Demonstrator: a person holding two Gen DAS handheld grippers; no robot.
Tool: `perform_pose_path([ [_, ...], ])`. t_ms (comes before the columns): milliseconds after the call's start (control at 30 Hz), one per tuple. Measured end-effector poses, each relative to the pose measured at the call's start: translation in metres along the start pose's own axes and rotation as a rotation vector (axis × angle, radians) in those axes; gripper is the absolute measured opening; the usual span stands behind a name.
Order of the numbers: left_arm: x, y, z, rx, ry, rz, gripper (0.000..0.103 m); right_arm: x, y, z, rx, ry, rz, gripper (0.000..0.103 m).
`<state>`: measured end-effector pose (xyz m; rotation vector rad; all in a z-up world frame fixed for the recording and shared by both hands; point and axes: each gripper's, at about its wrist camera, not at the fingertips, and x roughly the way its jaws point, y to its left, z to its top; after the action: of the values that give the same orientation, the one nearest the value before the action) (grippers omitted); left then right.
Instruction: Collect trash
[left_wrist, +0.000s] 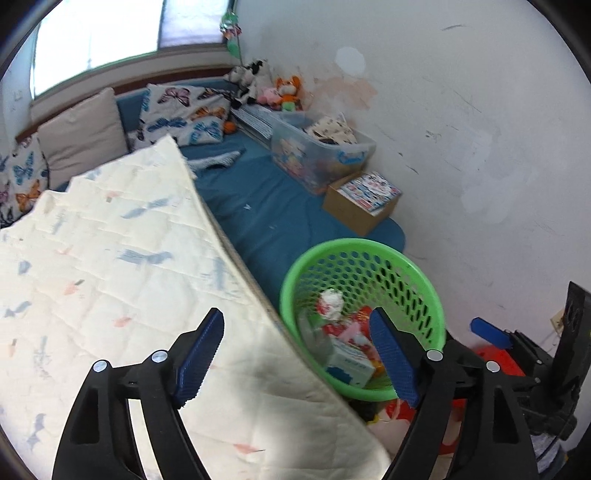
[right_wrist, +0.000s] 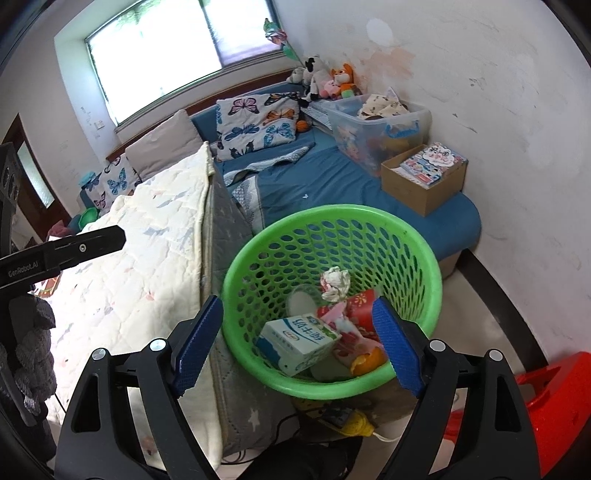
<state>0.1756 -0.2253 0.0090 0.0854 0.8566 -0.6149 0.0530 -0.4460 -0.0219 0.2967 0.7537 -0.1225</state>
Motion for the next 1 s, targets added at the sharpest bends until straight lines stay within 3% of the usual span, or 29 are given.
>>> perform_pose_path([
  [33, -0.004, 0.003, -0.001, 0.0, -0.009, 0.01, 0.087, -0.001, 0.003, 0.001, -0.006, -0.002, 0.004, 0.083],
  [400, -0.045, 0.034, -0.016, -0.003, -0.094, 0.104, 0.095, -0.004, 0.036, 0.001, -0.05, -0.026, 0.033, 0.092],
  [1000, -0.094, 0.097, -0.057, -0.106, -0.124, 0.259, 0.096, -0.007, 0.101, -0.005, -0.195, -0.044, 0.064, 0.098],
])
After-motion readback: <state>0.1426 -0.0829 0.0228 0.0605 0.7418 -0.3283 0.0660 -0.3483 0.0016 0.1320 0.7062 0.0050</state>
